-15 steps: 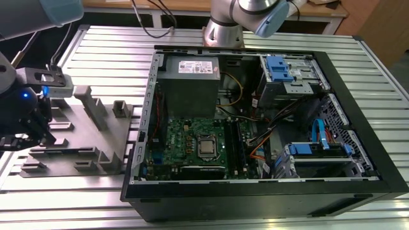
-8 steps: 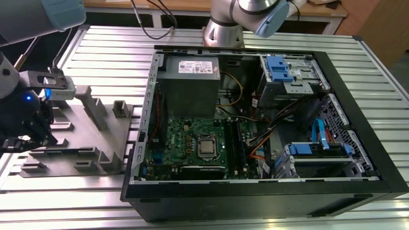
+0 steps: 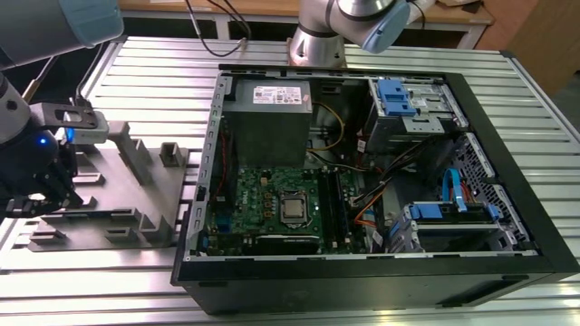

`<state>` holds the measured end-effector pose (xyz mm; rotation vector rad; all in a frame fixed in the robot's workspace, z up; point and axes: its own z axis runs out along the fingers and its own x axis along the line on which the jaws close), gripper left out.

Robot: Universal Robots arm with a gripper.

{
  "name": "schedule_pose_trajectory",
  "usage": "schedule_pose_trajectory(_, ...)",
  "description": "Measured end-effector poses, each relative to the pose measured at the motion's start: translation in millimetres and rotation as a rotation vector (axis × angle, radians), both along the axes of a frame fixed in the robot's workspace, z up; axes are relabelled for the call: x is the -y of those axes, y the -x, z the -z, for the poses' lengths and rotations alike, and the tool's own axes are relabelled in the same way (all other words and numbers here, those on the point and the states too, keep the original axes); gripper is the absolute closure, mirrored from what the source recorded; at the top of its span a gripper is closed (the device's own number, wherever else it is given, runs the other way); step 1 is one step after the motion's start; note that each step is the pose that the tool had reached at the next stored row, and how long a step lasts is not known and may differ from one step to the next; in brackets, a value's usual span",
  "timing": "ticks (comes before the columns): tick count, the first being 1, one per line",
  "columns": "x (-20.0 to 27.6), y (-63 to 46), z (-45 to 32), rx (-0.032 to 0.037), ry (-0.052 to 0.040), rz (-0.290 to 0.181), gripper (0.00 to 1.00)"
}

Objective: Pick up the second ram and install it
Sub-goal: 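Pick up the second ram and move it above second insertion slot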

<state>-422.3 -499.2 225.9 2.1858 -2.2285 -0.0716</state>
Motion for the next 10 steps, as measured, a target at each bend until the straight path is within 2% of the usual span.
schedule_pose_trajectory(10, 0.0, -0.3, 9.4, -0.0001, 0.0, -0.001, 0.93)
